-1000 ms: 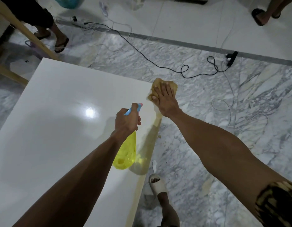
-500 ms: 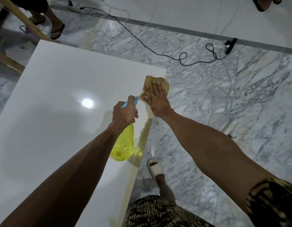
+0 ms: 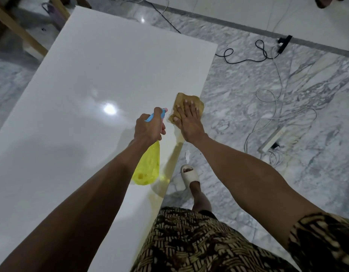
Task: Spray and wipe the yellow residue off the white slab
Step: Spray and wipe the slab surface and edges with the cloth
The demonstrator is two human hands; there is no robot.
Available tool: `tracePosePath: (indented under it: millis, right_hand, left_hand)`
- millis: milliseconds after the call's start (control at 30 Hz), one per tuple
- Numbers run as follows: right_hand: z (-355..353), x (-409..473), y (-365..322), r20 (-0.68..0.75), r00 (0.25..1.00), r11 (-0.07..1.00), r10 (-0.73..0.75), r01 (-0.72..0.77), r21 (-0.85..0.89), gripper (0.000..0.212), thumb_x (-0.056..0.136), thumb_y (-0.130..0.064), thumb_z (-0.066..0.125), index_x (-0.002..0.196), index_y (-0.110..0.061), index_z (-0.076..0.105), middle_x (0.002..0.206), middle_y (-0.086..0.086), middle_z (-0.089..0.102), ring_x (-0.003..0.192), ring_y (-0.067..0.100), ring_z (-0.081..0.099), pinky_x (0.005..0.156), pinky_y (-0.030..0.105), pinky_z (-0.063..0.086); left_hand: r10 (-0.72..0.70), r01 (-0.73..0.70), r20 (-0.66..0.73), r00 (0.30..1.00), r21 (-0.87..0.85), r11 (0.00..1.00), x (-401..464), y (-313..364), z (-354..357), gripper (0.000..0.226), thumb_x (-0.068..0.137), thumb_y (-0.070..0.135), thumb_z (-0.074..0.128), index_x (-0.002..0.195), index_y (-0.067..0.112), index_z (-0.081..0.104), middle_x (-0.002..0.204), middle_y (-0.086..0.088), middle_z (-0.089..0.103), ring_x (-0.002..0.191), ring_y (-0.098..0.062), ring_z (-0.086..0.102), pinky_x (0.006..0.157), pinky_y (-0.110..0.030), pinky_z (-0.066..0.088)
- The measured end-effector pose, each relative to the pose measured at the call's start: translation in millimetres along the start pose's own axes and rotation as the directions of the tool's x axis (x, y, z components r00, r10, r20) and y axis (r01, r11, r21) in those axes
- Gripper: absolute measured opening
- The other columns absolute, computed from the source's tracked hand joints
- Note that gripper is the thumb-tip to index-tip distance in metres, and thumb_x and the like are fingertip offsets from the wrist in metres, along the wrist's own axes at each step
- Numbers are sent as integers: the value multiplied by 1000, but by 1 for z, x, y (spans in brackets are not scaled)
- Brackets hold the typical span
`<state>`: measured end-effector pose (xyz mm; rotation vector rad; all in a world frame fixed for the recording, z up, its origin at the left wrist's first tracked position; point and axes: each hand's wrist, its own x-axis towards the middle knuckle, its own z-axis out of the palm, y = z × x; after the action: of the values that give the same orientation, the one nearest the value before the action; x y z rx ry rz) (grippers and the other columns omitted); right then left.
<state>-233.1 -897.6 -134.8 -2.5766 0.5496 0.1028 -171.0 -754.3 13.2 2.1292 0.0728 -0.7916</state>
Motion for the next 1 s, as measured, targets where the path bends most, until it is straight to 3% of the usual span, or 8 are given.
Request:
tracePosePath:
  millis: [300,567,700,833,933,1000]
  right_hand:
    - [67,-126,-73,-26,1000,1000,-3,3,-6,57,106,-40,27,157,-15,20,165,18,5,153,36,-3,121,43,-10]
    - [113,-207,-113,-14,997,998,-70,70,1,54,108,-33,35,157,-15,21,166,17,4,153,35,-3,122,44,-9]
    - [131,-248,-134,12,994,994,-108,108,-2,55,107,-35,37,156,-14,25,165,18,8,153,37,0,123,48,-4]
    - [151,-293,-158,48,987,987,-154,156,-35,54,108,-34,36,157,-14,24,165,20,9,153,39,1,123,51,-1]
    - [167,-330,-175,63,982,983,-180,182,-25,55,106,-39,30,155,-14,29,164,20,14,152,40,6,122,50,-1]
    - [177,-356,-188,73,978,980,-196,198,-23,62,103,-45,18,155,-13,30,163,21,16,152,40,7,122,49,-1]
  left_hand:
    - [1,0,26,1000,-54,999,-114,-129,-64,60,93,53,51,119,5,76,74,-10,72,59,-19,68,44,-23,49]
    - [-19,17,-34,999,-43,999,-174,-202,-103,49,103,45,52,118,6,75,77,-10,71,63,-19,68,45,-22,48]
    - [24,-25,-74,997,-9,1000,-203,-225,-117,39,107,43,47,102,13,71,79,-11,71,61,-18,66,46,-21,49]
    - [27,-30,-116,993,-25,999,-240,-254,-131,40,109,42,44,102,13,71,77,-10,71,64,-21,67,51,-26,49]
    - [3,-11,-161,987,-51,999,-274,-283,-142,48,108,44,45,88,9,71,78,-12,72,63,-23,67,53,-27,49]
    - [-9,-7,-183,983,-83,997,-299,-308,-149,45,109,42,44,95,11,73,80,-13,72,68,-25,69,53,-29,50]
